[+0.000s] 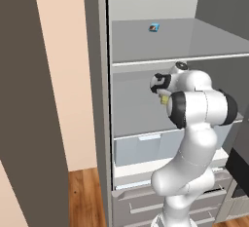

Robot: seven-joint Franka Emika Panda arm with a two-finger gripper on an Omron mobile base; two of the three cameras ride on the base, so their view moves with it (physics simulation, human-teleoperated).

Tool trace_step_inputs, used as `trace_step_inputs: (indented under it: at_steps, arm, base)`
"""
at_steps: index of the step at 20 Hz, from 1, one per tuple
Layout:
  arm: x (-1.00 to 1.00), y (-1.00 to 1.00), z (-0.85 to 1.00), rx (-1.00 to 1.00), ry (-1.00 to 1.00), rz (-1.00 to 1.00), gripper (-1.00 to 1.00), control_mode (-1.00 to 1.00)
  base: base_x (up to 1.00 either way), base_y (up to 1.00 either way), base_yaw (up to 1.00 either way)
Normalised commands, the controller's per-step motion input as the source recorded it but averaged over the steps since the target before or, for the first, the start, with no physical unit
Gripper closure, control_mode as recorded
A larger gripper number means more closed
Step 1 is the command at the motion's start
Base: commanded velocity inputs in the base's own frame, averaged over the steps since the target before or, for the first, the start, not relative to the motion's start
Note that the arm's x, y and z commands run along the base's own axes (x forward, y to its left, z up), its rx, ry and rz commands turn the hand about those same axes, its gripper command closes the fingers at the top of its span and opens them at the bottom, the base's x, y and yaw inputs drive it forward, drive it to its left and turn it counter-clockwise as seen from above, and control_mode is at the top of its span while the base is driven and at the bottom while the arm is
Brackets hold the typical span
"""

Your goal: Retrieve the butter from the fridge and place it on a plate on the dining table. Then retrieve the butter knife by the fridge and place it near the plate.

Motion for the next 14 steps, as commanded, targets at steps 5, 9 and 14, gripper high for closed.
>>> trace_step_inputs:
  at_steps: [5,9,14]
  arm:
    - [-0.06,0.01,0.00,0.00,0.00,0.00,1.00,-1.00]
    - [-0.33,0.00,0.00,0.00,0.00,0.00,1.00,-1.00]
    - [-0.63,0.00,0.00,0.00,0.00,0.00,1.00,-1.00]
  base:
    - [0.00,0.00,0.00]
    - [0.00,0.00,0.00]
    - [0.00,0.00,0.00]
